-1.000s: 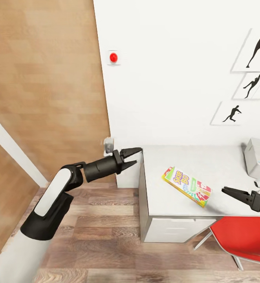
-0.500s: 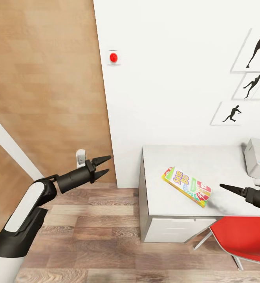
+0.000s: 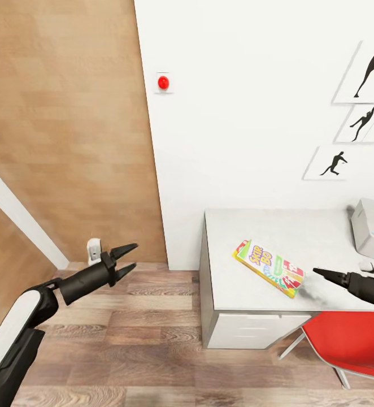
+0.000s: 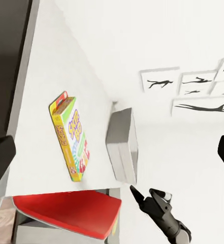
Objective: Put all the toys in the child's room - the three board games (two on the bed and one on the table), the two jigsaw puzzles on the table, and the tennis ball on the table - inside the toy box on the table in the child's room.
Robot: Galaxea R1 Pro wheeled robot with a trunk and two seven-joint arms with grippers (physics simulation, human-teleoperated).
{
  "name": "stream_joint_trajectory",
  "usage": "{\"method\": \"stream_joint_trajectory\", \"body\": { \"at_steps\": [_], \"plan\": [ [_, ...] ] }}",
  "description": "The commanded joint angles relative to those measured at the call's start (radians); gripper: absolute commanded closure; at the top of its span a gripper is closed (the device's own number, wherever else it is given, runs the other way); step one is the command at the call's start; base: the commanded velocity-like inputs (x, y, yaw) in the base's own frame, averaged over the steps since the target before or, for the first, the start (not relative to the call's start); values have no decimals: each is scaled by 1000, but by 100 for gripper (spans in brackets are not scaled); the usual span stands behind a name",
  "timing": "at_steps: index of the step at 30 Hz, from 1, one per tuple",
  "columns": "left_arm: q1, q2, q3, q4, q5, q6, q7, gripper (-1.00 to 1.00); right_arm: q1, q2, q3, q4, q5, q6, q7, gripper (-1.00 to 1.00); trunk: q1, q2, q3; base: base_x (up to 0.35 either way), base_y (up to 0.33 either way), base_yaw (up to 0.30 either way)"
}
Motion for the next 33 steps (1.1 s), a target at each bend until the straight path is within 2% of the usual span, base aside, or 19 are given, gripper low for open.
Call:
{"method": "stream_joint_trajectory", "body": {
  "at_steps": [1, 3, 13, 22, 27, 33],
  "plan": [
    [0, 1, 0, -1, 12, 1, 9, -100, -1, 0, -1, 0, 2, 5, 5, -100, 1, -2, -2, 0, 0, 0],
    [48, -1, 13, -1, 11, 0, -6, -100, -2, 9, 12, 10, 2, 6, 4, -100, 1, -2, -2, 0, 0, 0],
    [127, -3, 32, 0, 5, -6, -33, -100, -3, 22, 31, 22, 1, 37, 3, -100, 1, -2, -2, 12, 1, 0],
    [152, -4, 35, 7, -11, -10, -40, -100, -3, 27, 37, 29, 1, 63, 3, -100, 1, -2, -2, 167, 42, 0],
    [160, -5, 36, 11, -48, -12, -42, -100, -4, 28, 37, 43, 0, 63, 2, -100, 1, -2, -2, 142, 38, 0],
    [163, -7, 36, 13, -74, -12, -43, -100, -16, 26, 36, 78, 0, 63, 2, -100, 1, -2, -2, 65, 17, 0]
  ]
}}
